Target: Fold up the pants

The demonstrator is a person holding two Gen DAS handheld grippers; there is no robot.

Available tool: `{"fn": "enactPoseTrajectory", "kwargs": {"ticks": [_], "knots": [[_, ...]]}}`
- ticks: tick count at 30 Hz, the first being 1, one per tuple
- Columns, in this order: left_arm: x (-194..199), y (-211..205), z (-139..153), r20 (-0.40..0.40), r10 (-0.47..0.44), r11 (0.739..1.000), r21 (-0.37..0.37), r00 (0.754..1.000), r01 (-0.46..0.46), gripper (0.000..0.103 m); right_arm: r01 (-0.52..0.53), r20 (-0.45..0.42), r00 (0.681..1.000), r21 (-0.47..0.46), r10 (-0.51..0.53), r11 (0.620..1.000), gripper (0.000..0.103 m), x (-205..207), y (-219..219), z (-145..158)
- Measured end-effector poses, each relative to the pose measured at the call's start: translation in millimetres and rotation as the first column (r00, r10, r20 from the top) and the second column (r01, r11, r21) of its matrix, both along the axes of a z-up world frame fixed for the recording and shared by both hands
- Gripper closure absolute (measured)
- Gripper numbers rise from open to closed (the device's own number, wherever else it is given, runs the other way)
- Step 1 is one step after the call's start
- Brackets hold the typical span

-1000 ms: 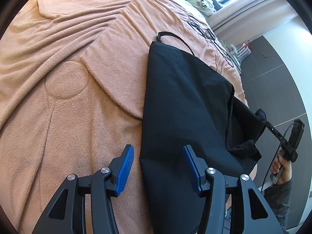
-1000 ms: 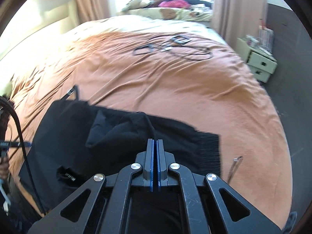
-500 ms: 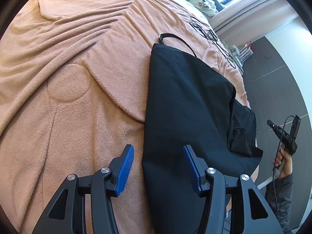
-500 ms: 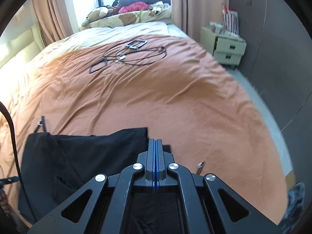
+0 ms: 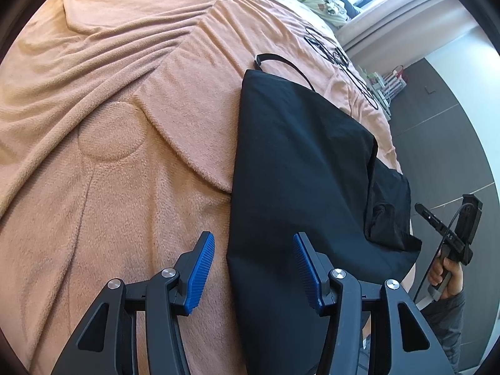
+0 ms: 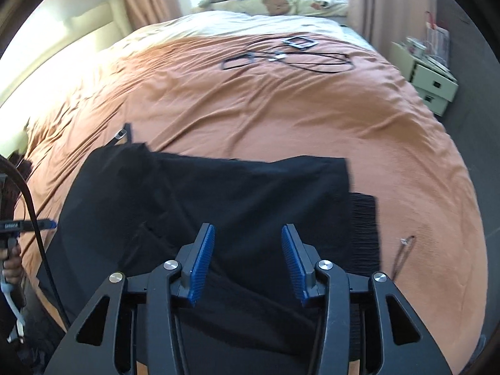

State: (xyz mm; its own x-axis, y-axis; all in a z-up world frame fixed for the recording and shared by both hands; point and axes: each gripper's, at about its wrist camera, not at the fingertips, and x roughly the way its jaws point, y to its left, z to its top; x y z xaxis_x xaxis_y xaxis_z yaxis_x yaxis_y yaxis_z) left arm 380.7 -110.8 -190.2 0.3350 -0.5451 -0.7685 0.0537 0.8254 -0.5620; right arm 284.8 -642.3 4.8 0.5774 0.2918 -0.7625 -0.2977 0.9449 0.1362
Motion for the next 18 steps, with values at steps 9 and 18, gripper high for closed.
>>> {"fn": "enactPoseTrajectory", "kwargs": {"ticks": [9, 18], "knots": [[0, 0, -3, -0.014, 0.006, 1.0, 0.001, 1.0, -0.006, 0.048, -0.218, -0.039, 0.976, -0.089, 0.216, 0.972, 0.06, 10, 33, -17], [1, 0, -4, -0.022, 0.002, 1.0, -0.001, 1.0, -0.002, 0.048, -0.338, -0.106, 0.939, -0.126, 0.326, 0.933, 0.06, 41, 59, -31]]}}
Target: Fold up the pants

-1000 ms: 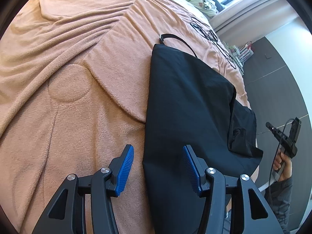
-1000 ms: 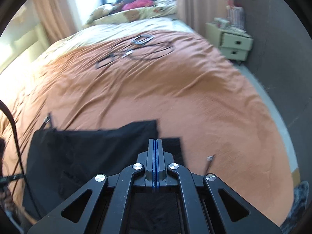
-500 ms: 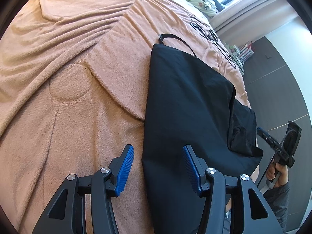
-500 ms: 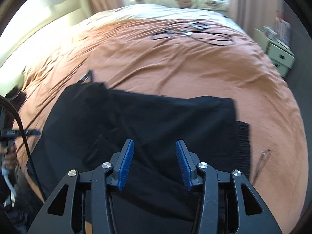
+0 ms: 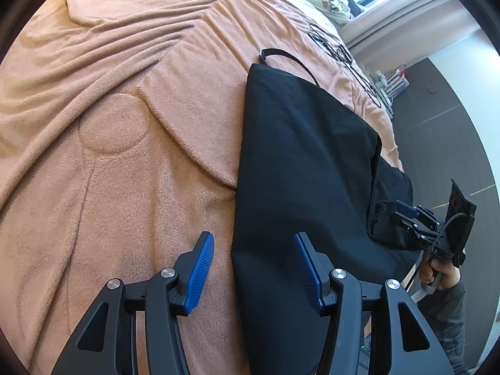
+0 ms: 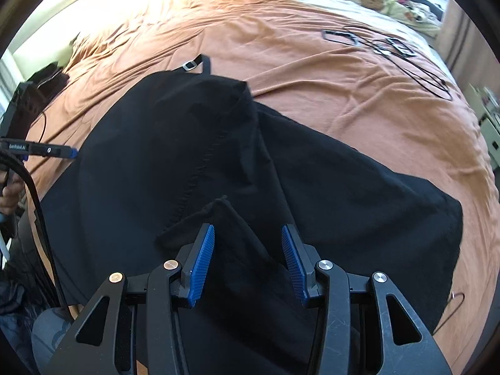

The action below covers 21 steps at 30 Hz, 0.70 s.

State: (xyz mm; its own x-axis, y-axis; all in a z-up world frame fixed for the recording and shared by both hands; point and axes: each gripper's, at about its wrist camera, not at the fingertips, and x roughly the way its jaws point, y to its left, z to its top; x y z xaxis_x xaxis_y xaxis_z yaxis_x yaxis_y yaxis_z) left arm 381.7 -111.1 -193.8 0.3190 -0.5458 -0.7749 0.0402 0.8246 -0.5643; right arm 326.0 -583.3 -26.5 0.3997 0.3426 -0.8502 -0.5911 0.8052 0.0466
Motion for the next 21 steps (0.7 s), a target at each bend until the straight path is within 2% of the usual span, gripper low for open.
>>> {"fn": "enactPoseTrajectory", "kwargs": {"ticks": [1, 2, 3, 4, 7, 12, 17, 21], "knots": [[1, 0, 0, 0.0, 0.0, 1.0, -0.002, 1.0, 0.0, 0.048, -0.012, -0.008, 1.0, -0.006, 0.012, 1.0, 0.063, 2, 3, -2], [2, 0, 0, -0.001, 0.0, 1.0, -0.006, 1.0, 0.0, 0.048, -0.021, -0.015, 1.0, -0.016, 0.021, 1.0, 0.083, 1, 6, -3], [2, 0, 0, -0.003, 0.0, 1.0, -0.009, 1.0, 0.0, 0.048, -0.032, -0.028, 0.999, -0.035, 0.031, 0.999, 0.095, 3, 10, -6], [3, 0, 0, -0.005, 0.0, 1.0, -0.013, 1.0, 0.0, 0.048, -0.029, -0.018, 0.999, -0.048, 0.028, 0.998, 0.101, 3, 11, -6], [6, -1, -2, -0.017, 0.002, 1.0, -0.024, 1.0, -0.002, 0.048, 0.001, 0.021, 1.0, -0.035, -0.001, 0.999, 0.102, 0, 9, 2], [8, -3, -5, -0.044, -0.001, 0.998, -0.058, 0.999, -0.001, 0.048, 0.113, 0.092, 0.989, 0.023, -0.115, 0.993, 0.102, -3, -20, 25], [8, -6, -8, -0.07, 0.001, 0.996, -0.09, 0.998, -0.008, 0.049, 0.239, 0.164, 0.955, 0.061, -0.246, 0.969, 0.102, -12, -52, 46], [1, -4, -10, -0.097, 0.0, 0.993, -0.116, 0.995, -0.012, 0.049, 0.349, 0.2, 0.911, 0.085, -0.359, 0.933, 0.102, -14, -76, 55]]}}
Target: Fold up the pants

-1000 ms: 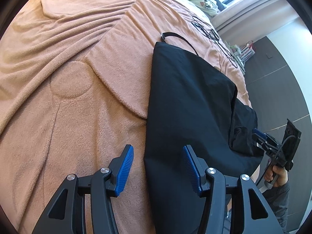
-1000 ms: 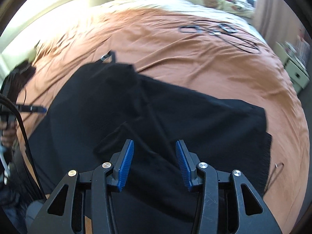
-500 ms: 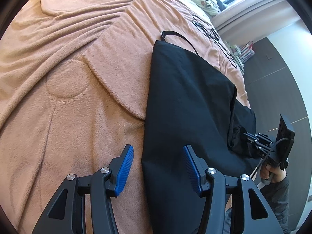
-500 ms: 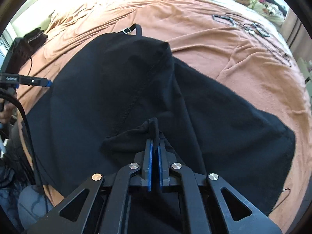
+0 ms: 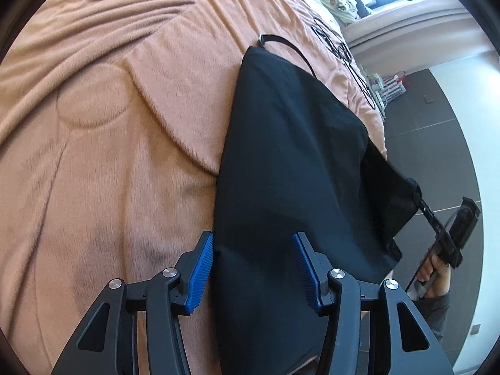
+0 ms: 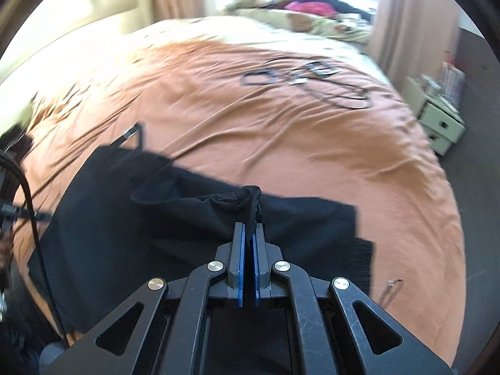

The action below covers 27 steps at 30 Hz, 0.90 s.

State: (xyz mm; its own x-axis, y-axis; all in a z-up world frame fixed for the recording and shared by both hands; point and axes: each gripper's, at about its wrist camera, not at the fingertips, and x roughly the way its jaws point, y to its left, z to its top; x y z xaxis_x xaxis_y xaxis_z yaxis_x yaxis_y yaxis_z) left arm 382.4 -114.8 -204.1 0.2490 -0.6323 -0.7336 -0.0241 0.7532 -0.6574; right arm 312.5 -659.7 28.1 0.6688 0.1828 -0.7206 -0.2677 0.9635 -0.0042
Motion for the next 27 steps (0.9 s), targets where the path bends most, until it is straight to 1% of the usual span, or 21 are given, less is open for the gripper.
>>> {"fn": "enactPoseTrajectory", "kwargs": {"ticks": [4, 7, 9, 11, 13, 15, 16, 18, 19, 20, 21, 22, 23, 27], "knots": [[-11, 3, -2, -0.016, 0.001, 1.0, -0.018, 1.0, -0.002, 0.05, 0.111, 0.018, 0.994, 0.001, -0.111, 0.994, 0.102, 6, -16, 1], [-16, 4, -3, -0.022, 0.004, 1.0, -0.013, 1.0, -0.004, 0.058, 0.187, 0.02, 0.982, 0.002, -0.187, 0.982, 0.102, 12, -24, -1], [-20, 5, -3, -0.025, 0.005, 1.0, -0.01, 1.0, -0.005, 0.067, 0.231, 0.029, 0.973, -0.027, -0.23, 0.973, 0.102, 18, -22, -2], [-23, 6, -4, -0.026, 0.006, 1.0, -0.001, 1.0, -0.006, 0.075, 0.263, 0.036, 0.965, -0.042, -0.262, 0.964, 0.102, 22, -21, -2], [-25, 6, -4, -0.029, 0.003, 1.0, 0.003, 1.0, -0.003, 0.075, 0.278, 0.038, 0.96, -0.045, -0.276, 0.96, 0.102, 30, -20, -4], [-27, 5, -4, -0.031, -0.002, 1.0, 0.019, 1.0, 0.003, 0.075, 0.263, -0.012, 0.965, -0.012, -0.263, 0.965, 0.101, 38, -20, -8], [-29, 5, -3, -0.03, -0.007, 1.0, 0.027, 1.0, 0.008, 0.075, 0.266, -0.038, 0.963, -0.004, -0.266, 0.964, 0.099, 42, -21, -10], [-29, 4, -1, -0.027, -0.014, 0.999, 0.035, 1.0, 0.015, 0.075, 0.281, -0.057, 0.958, 0.02, -0.279, 0.96, 0.087, 40, -25, -13], [-30, 4, -1, -0.025, -0.015, 0.999, 0.04, 1.0, 0.016, 0.075, 0.278, -0.062, 0.959, 0.037, -0.275, 0.96, 0.072, 37, -27, -13], [-30, 4, 0, -0.023, -0.015, 0.999, 0.043, 1.0, 0.016, 0.075, 0.275, -0.065, 0.96, 0.054, -0.272, 0.96, 0.054, 34, -29, -13], [-30, 4, 0, -0.022, -0.015, 0.999, 0.043, 1.0, 0.016, 0.075, 0.276, -0.061, 0.96, 0.07, -0.273, 0.958, 0.048, 27, -31, -14], [-30, 4, -1, -0.022, -0.015, 0.999, 0.046, 1.0, 0.016, 0.075, 0.274, -0.056, 0.961, 0.077, -0.27, 0.959, 0.044, 22, -33, -15], [-30, 3, -1, -0.023, -0.014, 0.999, 0.049, 1.0, 0.015, 0.075, 0.27, -0.06, 0.962, 0.083, -0.265, 0.959, 0.044, 20, -36, -16], [-28, 2, -1, -0.022, -0.013, 0.999, 0.051, 1.0, 0.014, 0.075, 0.256, -0.128, 0.962, 0.133, -0.24, 0.958, 0.044, 8, -52, -32]]}}
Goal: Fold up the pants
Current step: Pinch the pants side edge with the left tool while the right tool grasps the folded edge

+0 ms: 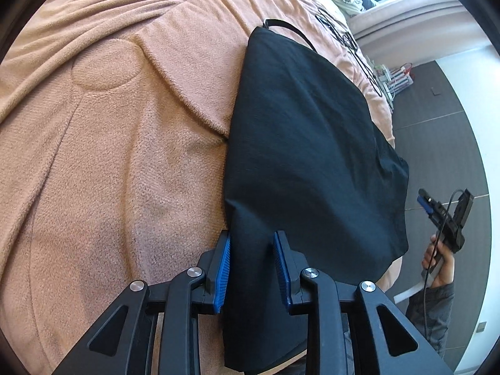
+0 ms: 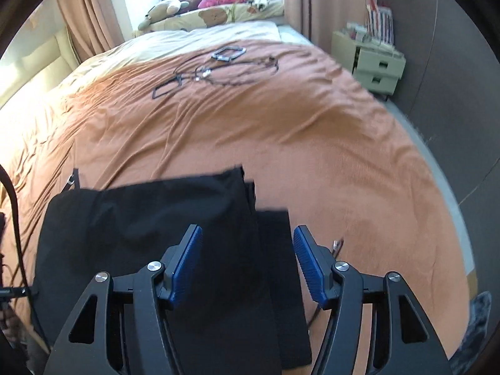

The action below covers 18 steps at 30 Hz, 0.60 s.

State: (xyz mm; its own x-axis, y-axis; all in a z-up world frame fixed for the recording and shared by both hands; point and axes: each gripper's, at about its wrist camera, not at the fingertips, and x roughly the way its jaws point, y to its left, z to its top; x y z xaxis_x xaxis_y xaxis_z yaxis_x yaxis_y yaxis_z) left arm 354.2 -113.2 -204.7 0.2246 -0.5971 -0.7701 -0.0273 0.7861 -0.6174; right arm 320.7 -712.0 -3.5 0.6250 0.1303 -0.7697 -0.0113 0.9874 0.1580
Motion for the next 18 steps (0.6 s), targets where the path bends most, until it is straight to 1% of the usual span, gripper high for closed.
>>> {"fn": "enactPoseTrajectory", "kwargs": {"ticks": [3, 6, 8, 12, 14, 15, 16, 17, 18], "knots": [[0, -2, 1, 0.0, 0.006, 1.0, 0.003, 1.0, -0.006, 0.075, -0.023, -0.042, 0.999, 0.032, 0.024, 0.999, 0.044, 0, -10, -12], [-1, -4, 2, 0.001, 0.007, 1.0, 0.008, 1.0, -0.007, 0.075, -0.051, -0.063, 0.996, 0.074, 0.056, 0.996, 0.044, 1, -18, -21], [-1, -4, 1, 0.001, 0.006, 1.0, 0.013, 1.0, -0.006, 0.075, -0.055, -0.086, 0.994, 0.08, 0.062, 0.995, 0.044, 1, -22, -28], [-1, -6, 2, 0.001, 0.008, 1.0, 0.021, 1.0, -0.008, 0.075, -0.076, -0.128, 0.988, 0.127, 0.092, 0.989, 0.044, 10, -27, -45], [-1, -7, 1, 0.001, 0.009, 1.0, 0.025, 1.0, -0.009, 0.075, -0.093, -0.139, 0.984, 0.135, 0.112, 0.986, 0.059, 13, -26, -50], [-1, -8, 1, 0.0, 0.01, 1.0, 0.027, 1.0, -0.01, 0.075, -0.1, -0.142, 0.983, 0.126, 0.118, 0.987, 0.061, 16, -25, -52], [-1, -8, 1, -0.001, 0.012, 1.0, 0.028, 1.0, -0.012, 0.075, -0.1, -0.143, 0.983, 0.112, 0.116, 0.989, 0.072, 17, -26, -52], [0, -10, 1, -0.002, 0.013, 0.999, 0.029, 1.0, -0.013, 0.075, -0.098, -0.145, 0.983, 0.102, 0.112, 0.99, 0.086, 19, -29, -51], [-1, -10, 1, -0.001, 0.014, 0.999, 0.03, 1.0, -0.014, 0.075, -0.098, -0.144, 0.983, 0.116, 0.114, 0.988, 0.091, 20, -30, -50]]}}
